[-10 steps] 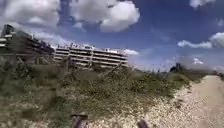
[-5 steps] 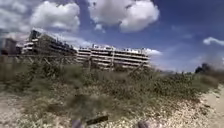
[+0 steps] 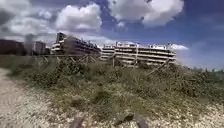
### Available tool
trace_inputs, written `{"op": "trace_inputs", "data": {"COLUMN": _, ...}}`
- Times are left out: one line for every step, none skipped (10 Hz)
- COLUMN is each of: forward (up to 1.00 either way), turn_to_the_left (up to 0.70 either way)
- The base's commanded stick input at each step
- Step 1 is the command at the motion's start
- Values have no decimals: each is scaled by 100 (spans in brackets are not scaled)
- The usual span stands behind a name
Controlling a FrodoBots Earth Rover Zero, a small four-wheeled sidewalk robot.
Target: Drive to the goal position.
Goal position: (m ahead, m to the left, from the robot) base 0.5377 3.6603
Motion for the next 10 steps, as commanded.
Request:
{"op": "trace_inputs", "data": {"forward": 0, "turn_to_the_left": 45}}
{"op": "trace_inputs", "data": {"forward": 0, "turn_to_the_left": 45}}
{"op": "trace_inputs", "data": {"forward": 0, "turn_to_the_left": 45}}
{"op": "trace_inputs", "data": {"forward": 0, "turn_to_the_left": 45}}
{"op": "trace_inputs", "data": {"forward": 0, "turn_to_the_left": 45}}
{"op": "trace_inputs", "data": {"forward": 0, "turn_to_the_left": 45}}
{"op": "trace_inputs", "data": {"forward": 0, "turn_to_the_left": 45}}
{"op": "trace_inputs", "data": {"forward": 0, "turn_to_the_left": 45}}
{"op": "trace_inputs", "data": {"forward": 0, "turn_to_the_left": 45}}
{"op": "trace_inputs", "data": {"forward": 0, "turn_to_the_left": 45}}
